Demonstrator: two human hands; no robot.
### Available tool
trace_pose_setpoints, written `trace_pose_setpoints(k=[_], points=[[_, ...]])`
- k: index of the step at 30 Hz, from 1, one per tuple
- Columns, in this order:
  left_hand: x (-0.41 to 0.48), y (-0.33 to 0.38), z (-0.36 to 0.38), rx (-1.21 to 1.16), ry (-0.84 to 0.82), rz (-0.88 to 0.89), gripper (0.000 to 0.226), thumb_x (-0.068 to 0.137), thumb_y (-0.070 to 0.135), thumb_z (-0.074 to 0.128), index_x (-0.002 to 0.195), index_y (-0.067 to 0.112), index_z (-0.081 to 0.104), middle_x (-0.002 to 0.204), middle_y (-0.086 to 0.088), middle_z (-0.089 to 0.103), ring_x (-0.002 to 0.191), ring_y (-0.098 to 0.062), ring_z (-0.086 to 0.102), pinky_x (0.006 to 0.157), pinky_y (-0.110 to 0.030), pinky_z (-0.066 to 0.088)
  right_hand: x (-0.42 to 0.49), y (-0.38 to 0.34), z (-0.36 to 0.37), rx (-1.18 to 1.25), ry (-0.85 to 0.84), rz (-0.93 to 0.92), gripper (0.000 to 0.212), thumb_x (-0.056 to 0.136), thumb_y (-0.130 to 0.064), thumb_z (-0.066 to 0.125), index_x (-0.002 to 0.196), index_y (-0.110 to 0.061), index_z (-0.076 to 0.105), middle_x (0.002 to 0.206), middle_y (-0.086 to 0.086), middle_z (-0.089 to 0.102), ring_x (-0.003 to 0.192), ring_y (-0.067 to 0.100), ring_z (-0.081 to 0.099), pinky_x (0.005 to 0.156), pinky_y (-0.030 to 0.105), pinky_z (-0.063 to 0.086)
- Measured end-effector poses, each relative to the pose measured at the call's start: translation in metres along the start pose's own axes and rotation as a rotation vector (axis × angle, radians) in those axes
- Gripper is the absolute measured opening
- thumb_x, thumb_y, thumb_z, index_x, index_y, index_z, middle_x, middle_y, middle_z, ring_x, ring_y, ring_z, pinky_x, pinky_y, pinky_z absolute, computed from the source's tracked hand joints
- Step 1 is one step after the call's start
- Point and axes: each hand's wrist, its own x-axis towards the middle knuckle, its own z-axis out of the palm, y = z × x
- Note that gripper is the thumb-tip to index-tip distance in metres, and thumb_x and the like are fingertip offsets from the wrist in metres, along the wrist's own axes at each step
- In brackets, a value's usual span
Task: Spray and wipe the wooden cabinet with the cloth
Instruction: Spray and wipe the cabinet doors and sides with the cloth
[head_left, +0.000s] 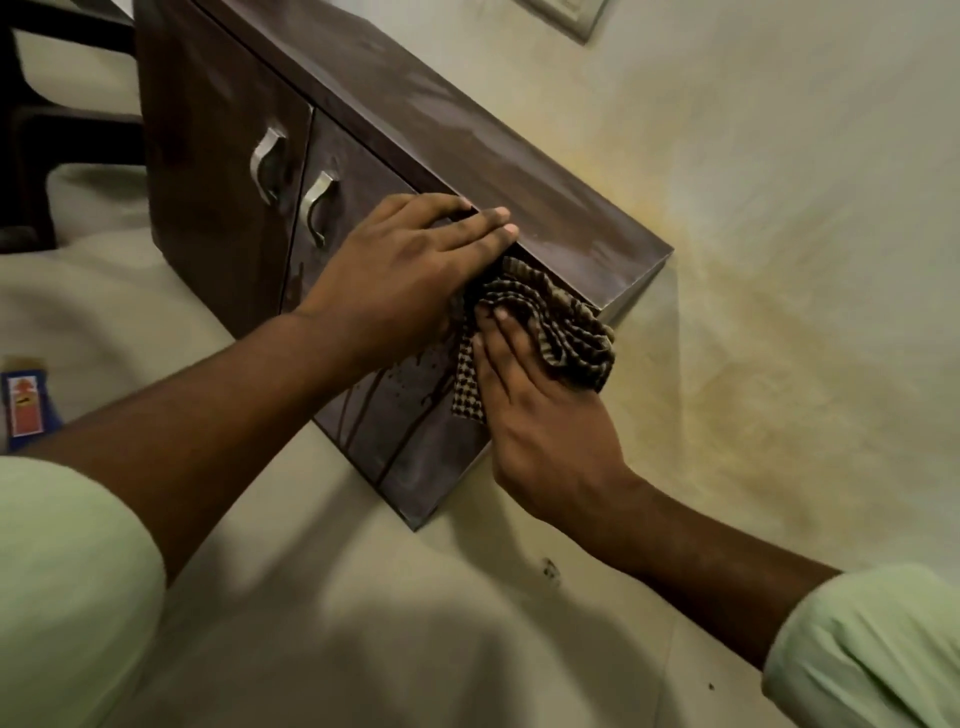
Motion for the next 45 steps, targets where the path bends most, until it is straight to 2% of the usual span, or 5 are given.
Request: trace_pose_setpoints(k=[5, 25, 33, 37, 45], points=[[0.000, 0.001, -0.001, -0.007, -0.019, -0.014, 0.075, 0.070, 0.001, 0.069, 0.141, 0.011, 0.044, 0.143, -0.010, 0.049, 0.128, -0.033, 0.047, 0.099, -0.046, 0.040, -0.014, -0.020, 0.037, 0.203, -0.228, -0.069, 0.068, 0.086, -0.022, -0.001, 0.151, -0.004, 0.002, 0.161, 0.011, -0.001, 0.149, 0.027, 0.001, 0.120, 0.045, 0.012], [0.003, 0.000, -0.019, 0.025, -0.115, -0.048, 0.073, 0.080, 0.007, 0.059, 0.148, 0.017, 0.033, 0.152, -0.001, 0.036, 0.137, -0.028, 0.034, 0.104, -0.044, 0.032, 0.005, -0.023, 0.014, 0.151, -0.099, -0.046, 0.060, 0.089, -0.022, 0.028, 0.144, -0.001, 0.035, 0.154, 0.017, 0.027, 0.144, 0.024, 0.024, 0.109, 0.036, 0.035], [-0.001, -0.001, -0.004, 0.051, -0.076, -0.053, 0.068, 0.084, 0.014, 0.062, 0.146, 0.016, 0.035, 0.150, -0.003, 0.040, 0.136, -0.029, 0.037, 0.103, -0.044, 0.034, -0.003, -0.032, 0.042, 0.182, -0.235, -0.089, 0.067, 0.086, -0.019, 0.012, 0.149, 0.001, 0.015, 0.159, 0.017, 0.009, 0.146, 0.026, 0.019, 0.114, 0.043, 0.030], [-0.002, -0.001, -0.004, 0.060, -0.041, -0.044, 0.063, 0.086, 0.012, 0.057, 0.146, 0.016, 0.036, 0.150, -0.003, 0.040, 0.135, -0.029, 0.038, 0.101, -0.044, 0.035, -0.014, -0.047, 0.056, 0.202, -0.371, -0.153, 0.075, 0.078, -0.020, -0.005, 0.151, -0.002, -0.002, 0.160, 0.013, -0.008, 0.149, 0.022, -0.003, 0.118, 0.033, -0.007], [-0.030, -0.007, 0.006, 0.149, -0.079, 0.009, 0.075, 0.077, 0.018, 0.069, 0.145, 0.011, 0.037, 0.151, -0.009, 0.037, 0.136, -0.034, 0.036, 0.099, -0.044, 0.036, 0.001, -0.030, 0.033, 0.125, -0.114, -0.047, 0.067, 0.082, -0.028, 0.027, 0.142, -0.001, 0.038, 0.151, 0.015, 0.033, 0.143, 0.023, 0.026, 0.113, 0.041, 0.021]])
